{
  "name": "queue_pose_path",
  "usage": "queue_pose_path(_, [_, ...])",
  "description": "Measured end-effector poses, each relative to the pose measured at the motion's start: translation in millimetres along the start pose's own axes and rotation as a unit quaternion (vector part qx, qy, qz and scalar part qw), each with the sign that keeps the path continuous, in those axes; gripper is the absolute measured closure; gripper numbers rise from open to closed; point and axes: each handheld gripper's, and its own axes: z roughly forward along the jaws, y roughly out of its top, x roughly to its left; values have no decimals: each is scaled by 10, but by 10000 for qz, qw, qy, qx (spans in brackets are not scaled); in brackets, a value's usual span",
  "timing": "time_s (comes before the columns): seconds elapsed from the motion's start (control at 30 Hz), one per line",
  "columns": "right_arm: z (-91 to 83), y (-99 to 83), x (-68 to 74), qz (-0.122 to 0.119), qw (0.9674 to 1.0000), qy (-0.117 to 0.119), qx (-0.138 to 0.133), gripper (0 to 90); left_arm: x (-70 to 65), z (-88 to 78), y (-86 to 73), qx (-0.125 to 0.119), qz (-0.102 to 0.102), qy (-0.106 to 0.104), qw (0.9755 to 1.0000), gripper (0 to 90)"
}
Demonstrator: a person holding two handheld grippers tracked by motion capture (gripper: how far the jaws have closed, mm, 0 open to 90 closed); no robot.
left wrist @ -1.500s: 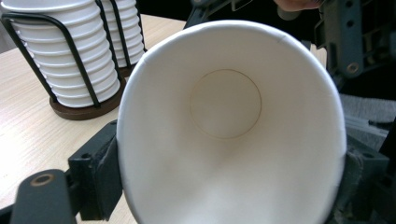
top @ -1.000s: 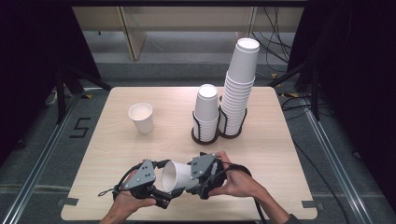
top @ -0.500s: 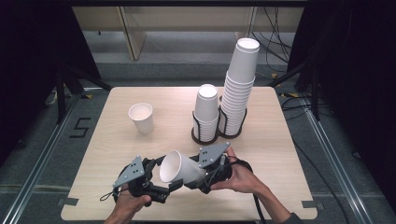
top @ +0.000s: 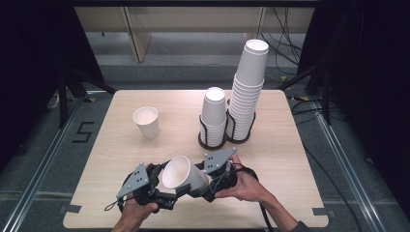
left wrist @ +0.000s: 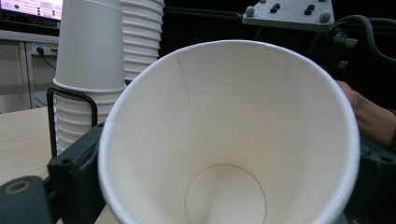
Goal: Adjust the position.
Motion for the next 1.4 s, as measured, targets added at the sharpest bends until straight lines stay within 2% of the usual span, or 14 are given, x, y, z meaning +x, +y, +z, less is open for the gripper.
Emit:
queue_pose_path(0.17, [55, -21, 10, 32, 10000, 58, 13, 232, 12, 16, -16, 34, -111, -122, 9999, 80])
queue_pose_path(0.23, [75, -21, 17, -1, 10000, 50, 14, 232, 12, 9, -15, 54, -52, -134, 9999, 99])
queue_pose_path(0.37, [84, -27, 16, 80, 9999, 68, -1, 223, 21, -2, -13, 48, -112, -180, 9998, 139])
queue_pose_path(0.4, [88, -26, 0, -34, 10000, 48, -40, 220, 21, -1, -14, 53, -110, -193, 9997, 146])
queue_pose_path(0.47, [98, -40, 14, 181, 9997, 137, -23, 213, 14, 0, -14, 85, -73, -187, 9998, 160])
queue_pose_path(0.6, [108, -58, -2, 286, 9995, 120, -34, 182, 8, -5, 2, 86, -35, -156, 9998, 169])
queue_pose_path(0.67, [92, -68, -20, 232, 9997, -6, 54, 155, 22, -19, 19, 84, -35, -108, 9999, 168])
queue_pose_path(0.73, [77, -95, -28, 317, 9994, -32, 115, 156, 38, -44, 38, 73, -48, -24, 10000, 169])
queue_pose_path(0.87, [25, -166, -58, 366, 9988, -246, 211, 160, 87, -97, 68, 149, -63, 76, 9998, 169])
queue_pose_path(1.03, [-83, -241, -92, 444, 9977, -464, 213, 162, 152, -140, 76, 168, -111, 256, 9995, 172])
queue_pose_path(1.17, [-163, -286, -120, 484, 9965, -642, 250, 164, 207, -168, 78, 229, -84, 543, 9982, 172])
queue_pose_path(1.3, [-226, -329, -149, 512, 9946, -854, 305, 165, 282, -201, 65, 315, -51, 937, 9951, 171])
queue_pose_path(1.37, [-253, -349, -159, 565, 9936, -933, 298, 164, 313, -224, 61, 425, 0, 1164, 9923, 171])
queue_pose_path(1.4, [-263, -358, -162, 590, 9927, -1010, 309, 162, 331, -224, 52, 406, 39, 1241, 9914, 170])
